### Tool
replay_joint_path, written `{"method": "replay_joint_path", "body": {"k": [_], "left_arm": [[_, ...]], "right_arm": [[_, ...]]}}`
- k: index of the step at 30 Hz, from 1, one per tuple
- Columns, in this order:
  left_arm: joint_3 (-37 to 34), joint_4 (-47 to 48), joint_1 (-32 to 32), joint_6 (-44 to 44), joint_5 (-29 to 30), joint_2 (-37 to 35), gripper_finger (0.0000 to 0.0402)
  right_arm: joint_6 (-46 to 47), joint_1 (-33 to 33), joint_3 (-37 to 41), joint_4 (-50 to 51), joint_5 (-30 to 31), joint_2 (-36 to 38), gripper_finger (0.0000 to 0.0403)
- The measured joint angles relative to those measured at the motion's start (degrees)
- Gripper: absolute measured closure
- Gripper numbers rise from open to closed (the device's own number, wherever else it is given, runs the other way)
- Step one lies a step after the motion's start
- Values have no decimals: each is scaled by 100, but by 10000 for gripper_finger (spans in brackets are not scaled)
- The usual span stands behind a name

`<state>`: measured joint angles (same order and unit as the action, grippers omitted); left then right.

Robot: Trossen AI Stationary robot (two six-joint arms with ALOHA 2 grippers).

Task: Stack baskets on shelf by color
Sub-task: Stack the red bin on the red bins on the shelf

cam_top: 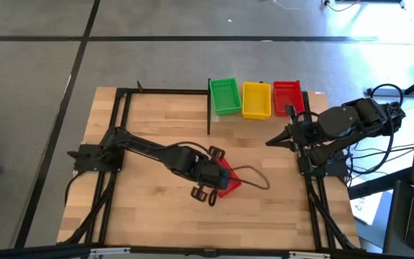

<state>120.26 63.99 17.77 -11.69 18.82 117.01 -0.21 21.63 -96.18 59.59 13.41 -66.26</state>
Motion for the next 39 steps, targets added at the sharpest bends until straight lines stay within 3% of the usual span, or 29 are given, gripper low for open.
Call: {"method": "replay_joint_path", "body": {"k": [5, 10, 18, 22, 26, 32, 35, 39], "left_arm": [[861, 408, 154, 1219, 16, -9, 346], [1471, 826, 440, 1797, 185, -40, 346], [1309, 1493, 970, 2643, 1229, -792, 346], [1307, 1907, 1310, 2670, 1599, -1119, 346], [1310, 2471, 1630, 2981, 1891, -1475, 346], [1027, 2601, 2132, 3196, 2122, -2060, 347], [505, 2602, 2407, 3450, 2371, -2505, 347], [-491, 2567, 2698, 4196, 2746, -3205, 347]], "right_arm": [[-7, 0, 0, 3, -7, 0, 402], [11, 0, 0, 9, -15, 0, 402], [145, 99, 0, -20, 52, 0, 402], [555, 323, 0, 62, 840, -43, 402], [1391, 516, 0, 302, 1453, -200, 402], [3622, 645, 0, 1103, 1502, -564, 402], [4460, 645, 0, 1390, 1450, -832, 402], [4884, 640, 0, 1255, 972, -1209, 402]]}}
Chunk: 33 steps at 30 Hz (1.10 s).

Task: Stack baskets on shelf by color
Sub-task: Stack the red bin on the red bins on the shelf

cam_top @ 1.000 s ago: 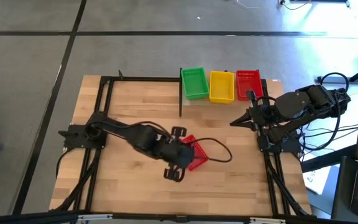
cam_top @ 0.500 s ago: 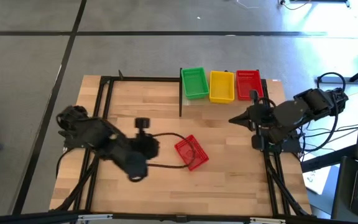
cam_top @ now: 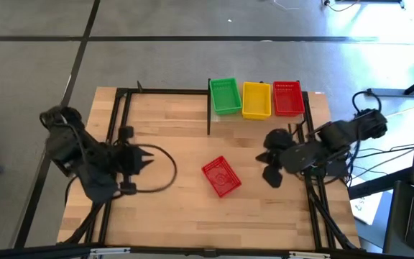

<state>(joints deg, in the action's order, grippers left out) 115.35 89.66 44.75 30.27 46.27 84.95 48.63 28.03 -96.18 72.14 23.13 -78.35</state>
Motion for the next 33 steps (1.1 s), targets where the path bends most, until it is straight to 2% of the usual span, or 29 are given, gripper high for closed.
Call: {"method": "replay_joint_path", "body": {"k": [3, 9, 11, 17, 28, 33], "left_arm": [[-672, -431, 140, 306, 178, -506, 347], [-1738, -1309, 269, 280, 401, -1217, 347], [-1956, -1432, 269, 281, 407, -1366, 347], [-2166, -1593, 200, 260, 412, -1476, 347], [-2166, -1734, 249, 260, 364, -1478, 347], [-2166, -1748, 249, 260, 357, -1478, 347]], "right_arm": [[498, 9, 0, -123, -228, -223, 402], [2209, 0, 0, 26, -230, -579, 402], [2503, -2, 0, 16, -391, -704, 402], [2534, -281, 0, 20, -989, -958, 394], [2291, -1115, 0, 67, -1874, -1542, 302], [2420, -1350, 0, 300, -2061, -2118, 293]]}}
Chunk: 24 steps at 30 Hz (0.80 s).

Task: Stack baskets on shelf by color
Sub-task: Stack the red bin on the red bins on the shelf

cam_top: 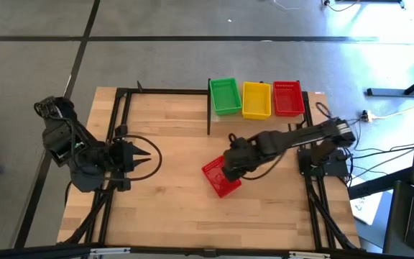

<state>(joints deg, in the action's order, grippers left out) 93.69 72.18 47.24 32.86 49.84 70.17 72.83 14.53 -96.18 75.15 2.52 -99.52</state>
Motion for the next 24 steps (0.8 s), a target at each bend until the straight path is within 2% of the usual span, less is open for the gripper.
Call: {"method": "replay_joint_path", "body": {"k": [17, 24], "left_arm": [[0, 2, 59, -196, -177, 0, 347], [0, 2, 83, -192, -177, 2, 347]], "right_arm": [[-769, -827, 0, -299, -324, -1313, 293], [-1173, -1055, 0, -563, -890, -1588, 292]]}}
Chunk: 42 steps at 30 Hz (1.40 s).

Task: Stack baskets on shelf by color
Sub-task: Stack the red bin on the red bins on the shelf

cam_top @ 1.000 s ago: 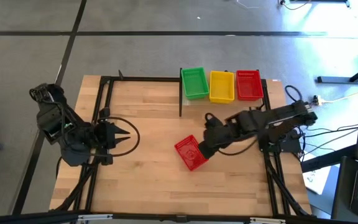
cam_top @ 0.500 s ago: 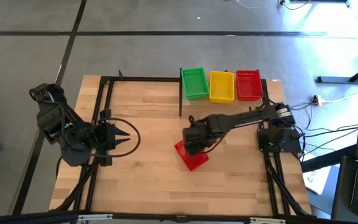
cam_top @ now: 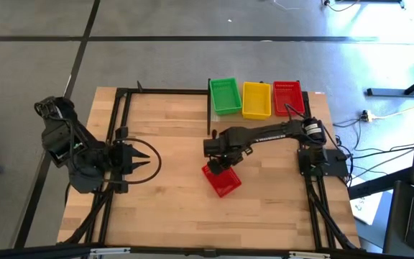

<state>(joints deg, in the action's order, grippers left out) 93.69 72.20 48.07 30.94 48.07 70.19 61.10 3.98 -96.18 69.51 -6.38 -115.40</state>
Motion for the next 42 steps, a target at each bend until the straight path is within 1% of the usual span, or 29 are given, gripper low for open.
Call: {"method": "replay_joint_path", "body": {"k": [3, 10, 17, 20, 21, 23, 26, 27, 31, 34, 37, 42], "left_arm": [[0, 0, 1, -2, 0, 0, 347], [0, 2, 2, -2, 1, 0, 347], [0, 5, 2, -4, 0, 1, 347], [0, 7, 0, -5, 1, 0, 347], [0, 7, 0, -4, 2, 1, 347], [0, 9, 0, -7, 2, 0, 347], [0, 9, 0, -7, 2, 1, 347], [0, 9, 2, -9, 2, 1, 347], [0, 14, 0, -8, 2, 2, 347], [0, 22, 1, -10, 0, 2, 347], [0, 26, 1, -11, 2, 2, 347], [0, 21, 0, 15, 33, 2, 347]], "right_arm": [[-150, -49, -1, -250, -94, -88, 292], [-191, -124, -2, -201, -93, -345, 292], [-477, -117, -2, -244, -108, -672, 292], [-751, -119, -2, -394, -111, -832, 293], [-812, -119, -2, -436, -169, -867, 297], [-899, -119, -2, -477, -377, -904, 318], [-920, -116, -2, -517, -505, -903, 380], [-952, -111, -2, -519, -484, -879, 390], [-950, -53, -76, -373, -295, -765, 396], [-860, 82, -300, -247, 8, -594, 399], [-607, 267, -696, 271, 212, -398, 401], [82, 581, -1568, 1361, 805, -162, 401]]}}
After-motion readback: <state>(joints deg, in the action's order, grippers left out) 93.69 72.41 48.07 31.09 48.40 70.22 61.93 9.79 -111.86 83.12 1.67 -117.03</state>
